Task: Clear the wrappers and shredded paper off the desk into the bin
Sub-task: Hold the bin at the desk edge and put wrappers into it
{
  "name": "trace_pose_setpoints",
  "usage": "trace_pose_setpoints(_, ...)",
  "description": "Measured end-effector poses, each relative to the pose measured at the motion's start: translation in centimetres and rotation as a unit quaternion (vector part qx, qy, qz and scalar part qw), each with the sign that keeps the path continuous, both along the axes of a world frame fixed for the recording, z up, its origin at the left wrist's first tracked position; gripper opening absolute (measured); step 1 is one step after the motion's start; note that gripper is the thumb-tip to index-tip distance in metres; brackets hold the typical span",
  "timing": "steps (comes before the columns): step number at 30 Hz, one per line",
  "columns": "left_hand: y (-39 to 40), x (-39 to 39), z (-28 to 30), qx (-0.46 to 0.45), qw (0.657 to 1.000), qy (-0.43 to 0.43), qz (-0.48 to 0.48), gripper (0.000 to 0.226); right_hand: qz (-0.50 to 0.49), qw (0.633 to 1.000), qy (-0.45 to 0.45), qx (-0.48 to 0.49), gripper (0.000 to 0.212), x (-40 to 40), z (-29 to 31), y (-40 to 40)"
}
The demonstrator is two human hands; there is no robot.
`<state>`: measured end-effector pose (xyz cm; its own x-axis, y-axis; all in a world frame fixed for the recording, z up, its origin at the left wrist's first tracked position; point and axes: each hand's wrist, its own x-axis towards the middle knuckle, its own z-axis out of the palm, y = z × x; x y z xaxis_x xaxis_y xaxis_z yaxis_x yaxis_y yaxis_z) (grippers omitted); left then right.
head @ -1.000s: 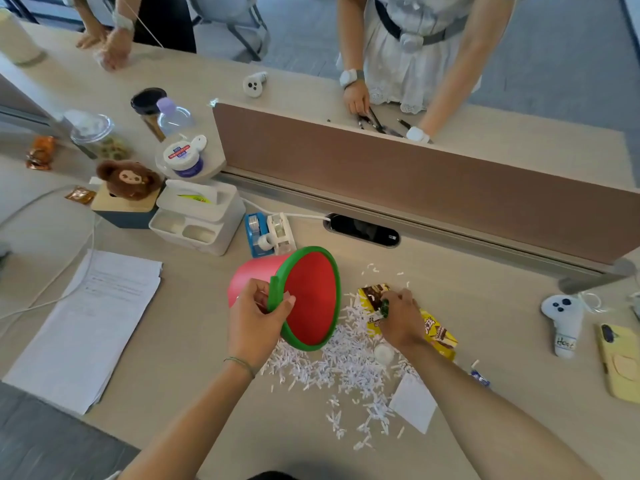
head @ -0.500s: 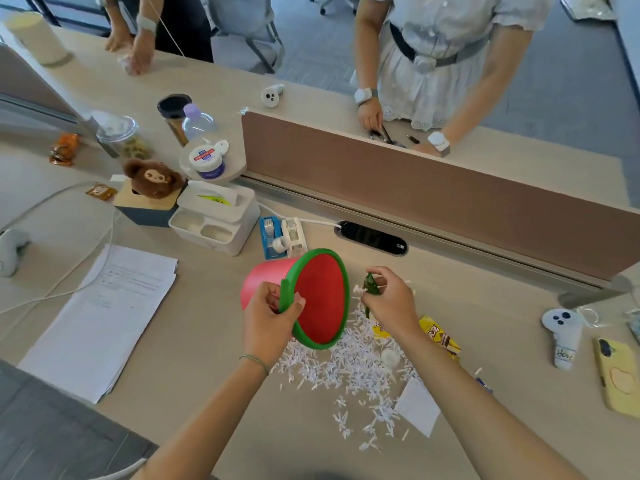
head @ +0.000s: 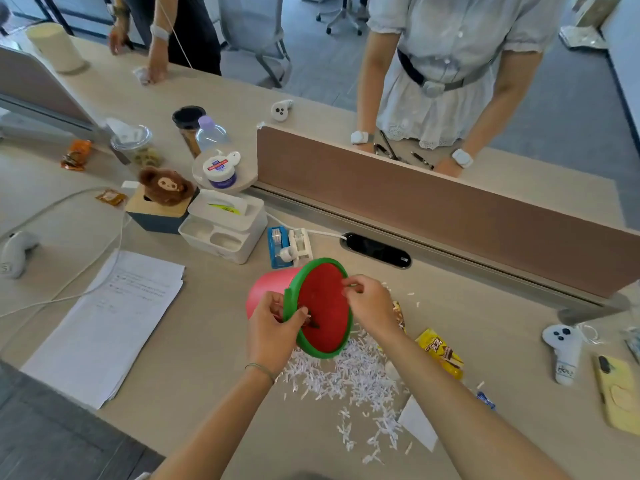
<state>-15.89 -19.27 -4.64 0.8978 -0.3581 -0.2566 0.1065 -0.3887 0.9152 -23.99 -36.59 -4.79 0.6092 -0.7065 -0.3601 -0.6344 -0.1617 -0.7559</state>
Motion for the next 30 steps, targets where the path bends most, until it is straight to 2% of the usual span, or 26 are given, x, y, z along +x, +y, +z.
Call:
trace_pose_setpoints(5, -0.7, -0.4, -0.4, 0.008, 1.000, -0.006, -0.007, 0.028, -0.070, 0.993, 0.093, -0.024, 0.021, -4.8, -2.6, -5.5)
trace_pose_setpoints(9, -1.4, -0.9, -0.5, 0.014, 1.000, -0.020, -0.013, 0.031, 0.004, 0.981, 0.186, -0.053, 0.024, -7.4, -5.9, -6.7)
trace_pose_setpoints(12, -1.5, -0.8, -0.9, 0.016, 0.999, -0.021, -0.021, 0.030, 0.089, 0.966, 0.223, -0.095, 0.046, -8.5, -8.4, -5.6)
trace_pose_setpoints(16, -1.6, -0.4, -1.2, 0.021, 0.999, -0.029, -0.023, 0.030, 0.155, 0.944, 0.236, -0.170, 0.070, -8.2, -10.3, -4.0)
trace_pose_setpoints(20, -1.6, -0.1, -1.3, 0.016, 0.999, -0.035, -0.014, 0.029, 0.202, 0.921, 0.279, -0.184, 0.090, -7.8, -11.7, -2.9)
trace_pose_setpoints(22, -1.7, -0.2, -1.1, 0.015, 0.999, -0.043, -0.018, 0.029, 0.201, 0.916, 0.279, -0.204, 0.085, -8.0, -12.2, -2.9)
trace_pose_setpoints(25, -1.4, 0.0, -1.0, 0.020, 0.999, -0.043, -0.018, 0.030, 0.190, 0.918, 0.257, -0.236, 0.063, -8.3, -13.0, -3.8)
trace_pose_setpoints(30, -0.5, 0.4, -1.3, 0.027, 0.999, -0.018, -0.004, 0.029, 0.156, 0.930, 0.232, -0.241, 0.051, -8.1, -13.7, -4.6)
